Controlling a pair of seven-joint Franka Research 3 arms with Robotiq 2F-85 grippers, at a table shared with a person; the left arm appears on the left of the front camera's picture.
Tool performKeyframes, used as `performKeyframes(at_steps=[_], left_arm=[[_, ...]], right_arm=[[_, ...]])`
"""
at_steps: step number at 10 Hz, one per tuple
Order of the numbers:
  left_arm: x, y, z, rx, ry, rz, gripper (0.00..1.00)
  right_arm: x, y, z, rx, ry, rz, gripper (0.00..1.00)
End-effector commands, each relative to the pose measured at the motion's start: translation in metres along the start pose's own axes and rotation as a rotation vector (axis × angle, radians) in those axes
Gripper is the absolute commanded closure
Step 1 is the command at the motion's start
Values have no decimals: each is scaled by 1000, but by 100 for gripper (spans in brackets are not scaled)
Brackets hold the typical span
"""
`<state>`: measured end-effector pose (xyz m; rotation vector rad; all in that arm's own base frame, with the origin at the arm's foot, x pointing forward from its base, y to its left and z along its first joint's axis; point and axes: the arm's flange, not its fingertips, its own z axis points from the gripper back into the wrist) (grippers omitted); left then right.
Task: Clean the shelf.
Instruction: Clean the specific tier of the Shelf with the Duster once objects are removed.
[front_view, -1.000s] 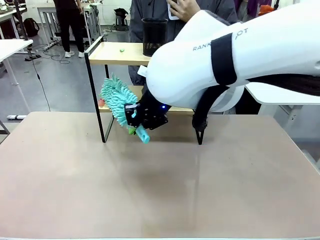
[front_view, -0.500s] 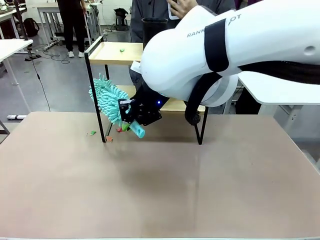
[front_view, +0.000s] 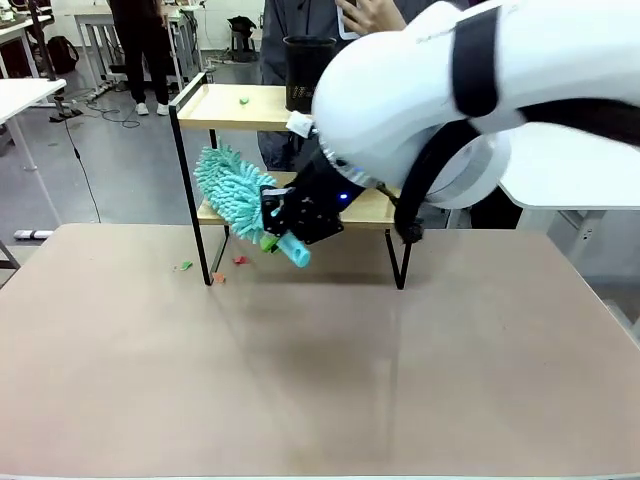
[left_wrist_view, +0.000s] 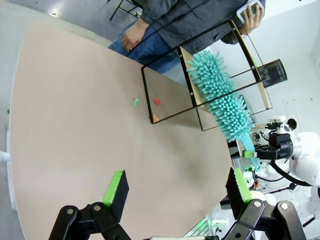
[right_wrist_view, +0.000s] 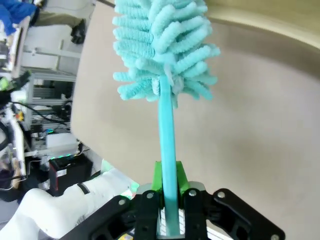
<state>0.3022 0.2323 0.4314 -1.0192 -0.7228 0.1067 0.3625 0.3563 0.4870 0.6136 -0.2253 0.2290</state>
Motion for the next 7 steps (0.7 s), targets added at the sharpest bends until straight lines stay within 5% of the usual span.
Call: performKeyframes(at_steps=[1, 6, 7], left_arm=[[1, 0, -1, -18, -16, -24, 0], [1, 0, -1, -18, -16, -24, 0], [1, 0, -1, -18, -16, -24, 0]], right_arm=[[-39, -52, 73, 123, 95, 28, 100], [-144, -224, 242, 292, 359, -107, 100], [-163, -258, 271, 377, 311, -117, 100]])
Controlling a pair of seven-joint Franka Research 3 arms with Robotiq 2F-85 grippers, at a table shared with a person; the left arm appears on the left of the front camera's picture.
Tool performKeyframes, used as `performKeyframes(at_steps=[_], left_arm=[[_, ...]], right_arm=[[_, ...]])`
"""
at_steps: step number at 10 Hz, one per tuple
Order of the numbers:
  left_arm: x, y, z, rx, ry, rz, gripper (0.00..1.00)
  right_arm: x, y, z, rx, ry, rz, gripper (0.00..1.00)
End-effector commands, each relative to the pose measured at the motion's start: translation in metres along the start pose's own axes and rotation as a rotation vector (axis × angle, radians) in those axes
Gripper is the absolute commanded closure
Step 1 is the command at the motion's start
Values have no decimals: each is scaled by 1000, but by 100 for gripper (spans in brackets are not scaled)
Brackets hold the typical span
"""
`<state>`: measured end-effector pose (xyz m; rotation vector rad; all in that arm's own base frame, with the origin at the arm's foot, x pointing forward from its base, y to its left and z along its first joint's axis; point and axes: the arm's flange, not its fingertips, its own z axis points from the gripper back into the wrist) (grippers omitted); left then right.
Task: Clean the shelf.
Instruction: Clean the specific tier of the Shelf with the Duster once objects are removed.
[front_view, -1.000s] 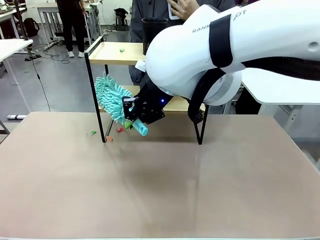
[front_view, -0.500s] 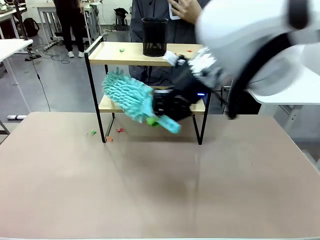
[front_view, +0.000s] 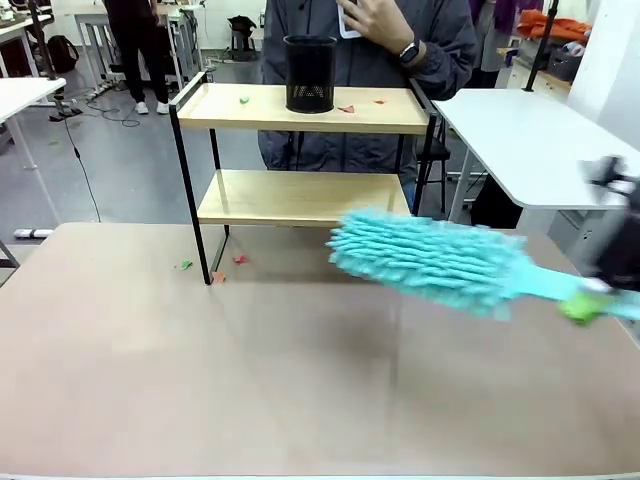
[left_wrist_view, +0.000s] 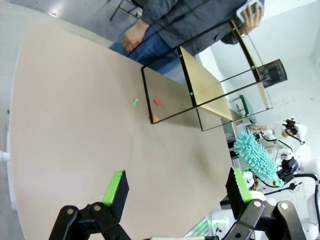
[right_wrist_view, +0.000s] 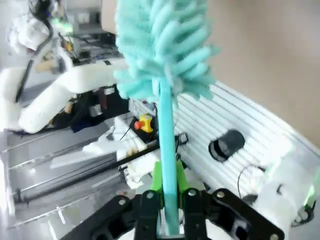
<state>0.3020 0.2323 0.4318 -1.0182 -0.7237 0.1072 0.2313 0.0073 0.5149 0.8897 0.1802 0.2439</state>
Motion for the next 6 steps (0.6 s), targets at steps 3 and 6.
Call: performKeyframes(at_steps=[3, 6], left_arm=[[1, 0, -1, -19, -15, -24, 0], [1, 0, -1, -19, -15, -24, 0]], right_arm=[[-70, -86, 94, 203, -161, 28, 100], [-79, -146, 101, 374, -242, 25, 100]])
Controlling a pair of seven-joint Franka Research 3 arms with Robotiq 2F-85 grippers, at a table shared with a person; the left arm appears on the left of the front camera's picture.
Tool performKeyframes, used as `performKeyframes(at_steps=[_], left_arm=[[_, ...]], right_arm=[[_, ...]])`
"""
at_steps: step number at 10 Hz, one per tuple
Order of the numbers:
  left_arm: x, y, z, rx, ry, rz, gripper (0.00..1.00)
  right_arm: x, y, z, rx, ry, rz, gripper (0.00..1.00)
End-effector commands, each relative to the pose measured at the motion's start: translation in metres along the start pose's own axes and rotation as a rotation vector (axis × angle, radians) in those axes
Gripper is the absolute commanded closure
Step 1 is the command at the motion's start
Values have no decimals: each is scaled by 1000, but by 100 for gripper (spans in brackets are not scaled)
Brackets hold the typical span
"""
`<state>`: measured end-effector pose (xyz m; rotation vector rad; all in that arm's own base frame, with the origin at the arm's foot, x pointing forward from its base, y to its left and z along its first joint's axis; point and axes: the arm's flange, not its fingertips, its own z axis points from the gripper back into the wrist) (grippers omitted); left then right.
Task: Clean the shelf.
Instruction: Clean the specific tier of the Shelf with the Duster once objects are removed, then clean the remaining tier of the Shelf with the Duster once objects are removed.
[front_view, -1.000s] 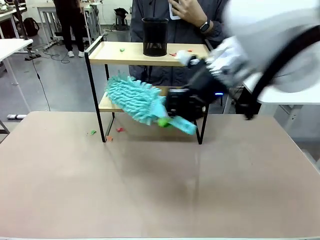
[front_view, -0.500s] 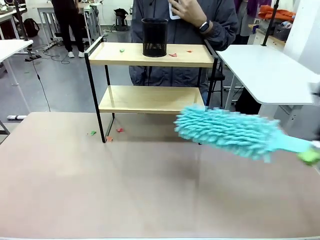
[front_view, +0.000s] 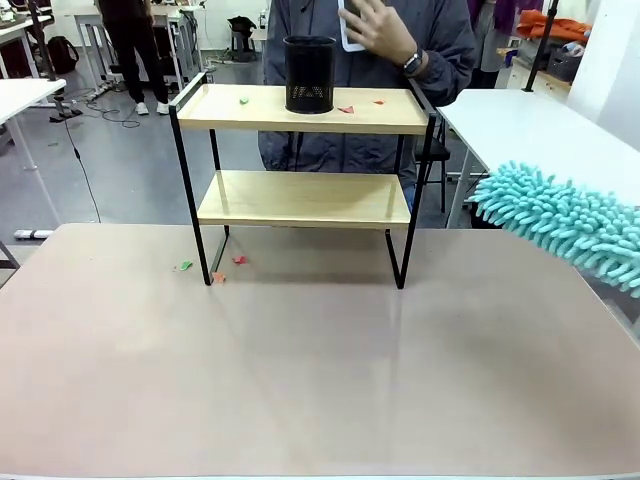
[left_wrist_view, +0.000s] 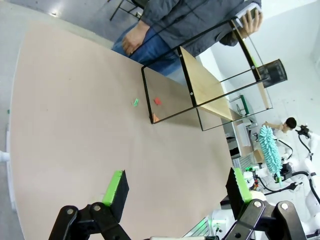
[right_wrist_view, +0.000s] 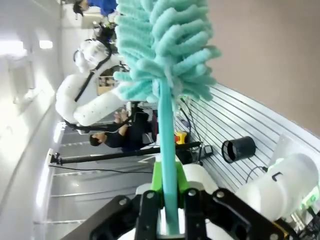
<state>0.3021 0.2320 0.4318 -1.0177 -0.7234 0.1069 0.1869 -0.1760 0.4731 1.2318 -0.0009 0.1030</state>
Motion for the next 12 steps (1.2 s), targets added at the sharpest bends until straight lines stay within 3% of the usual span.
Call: performKeyframes(at_steps=[1, 2, 12], left_arm=[[1, 0, -1, -19, -15, -23, 0], [1, 0, -1, -19, -15, -23, 0], [1, 0, -1, -19, -15, -23, 0]], right_arm=[[30, -14, -20, 73, 2, 18, 100], [0, 0, 0, 0, 0, 0, 100], [0, 0, 0, 0, 0, 0, 100]])
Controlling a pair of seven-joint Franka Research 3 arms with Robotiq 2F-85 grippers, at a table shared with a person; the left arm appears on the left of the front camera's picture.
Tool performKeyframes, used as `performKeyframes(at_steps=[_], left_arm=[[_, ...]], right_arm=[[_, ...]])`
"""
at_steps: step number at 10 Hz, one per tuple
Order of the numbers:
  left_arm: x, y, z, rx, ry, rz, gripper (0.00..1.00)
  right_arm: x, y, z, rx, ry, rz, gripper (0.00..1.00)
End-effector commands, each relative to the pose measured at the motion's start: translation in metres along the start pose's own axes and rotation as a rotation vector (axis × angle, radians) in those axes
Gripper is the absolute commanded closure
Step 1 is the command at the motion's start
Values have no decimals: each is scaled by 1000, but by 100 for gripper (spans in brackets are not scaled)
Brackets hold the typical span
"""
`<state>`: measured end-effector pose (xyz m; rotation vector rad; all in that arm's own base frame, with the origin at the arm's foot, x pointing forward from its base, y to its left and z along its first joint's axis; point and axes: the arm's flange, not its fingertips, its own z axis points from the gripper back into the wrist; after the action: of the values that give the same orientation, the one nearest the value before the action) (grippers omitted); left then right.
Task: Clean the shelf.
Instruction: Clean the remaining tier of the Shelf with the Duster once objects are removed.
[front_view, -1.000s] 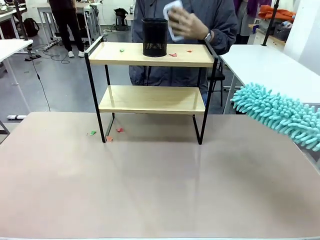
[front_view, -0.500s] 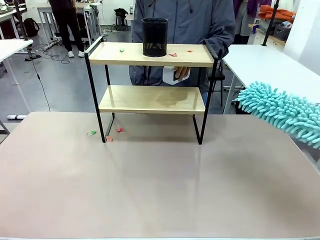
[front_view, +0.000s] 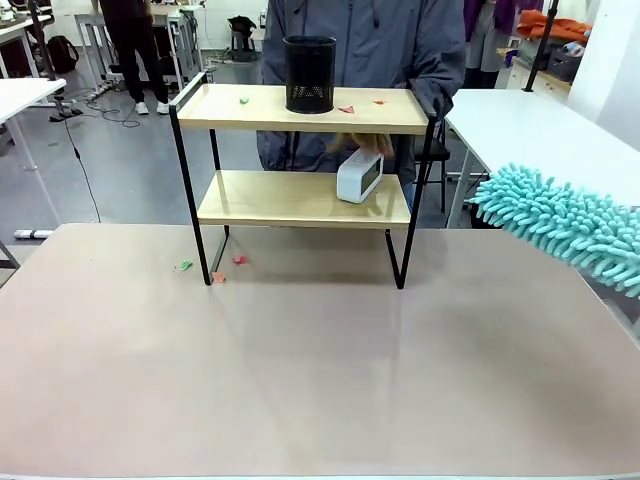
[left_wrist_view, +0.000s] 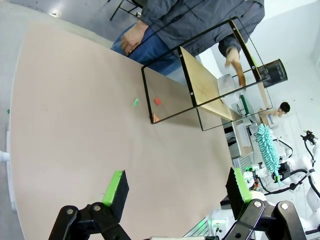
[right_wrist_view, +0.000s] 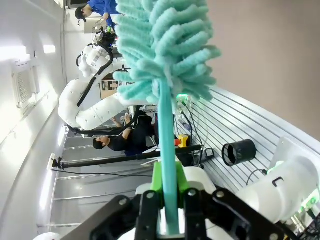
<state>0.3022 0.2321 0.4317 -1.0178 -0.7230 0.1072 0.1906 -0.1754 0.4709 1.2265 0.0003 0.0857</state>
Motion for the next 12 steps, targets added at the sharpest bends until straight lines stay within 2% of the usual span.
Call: performKeyframes(at_steps=[1, 12], left_arm=[[1, 0, -1, -19, -16, -24, 0], [1, 0, -1, -19, -16, -24, 0]], right_arm=[[-4, 2, 1, 6, 8, 14, 100], [-4, 2, 1, 6, 8, 14, 100]])
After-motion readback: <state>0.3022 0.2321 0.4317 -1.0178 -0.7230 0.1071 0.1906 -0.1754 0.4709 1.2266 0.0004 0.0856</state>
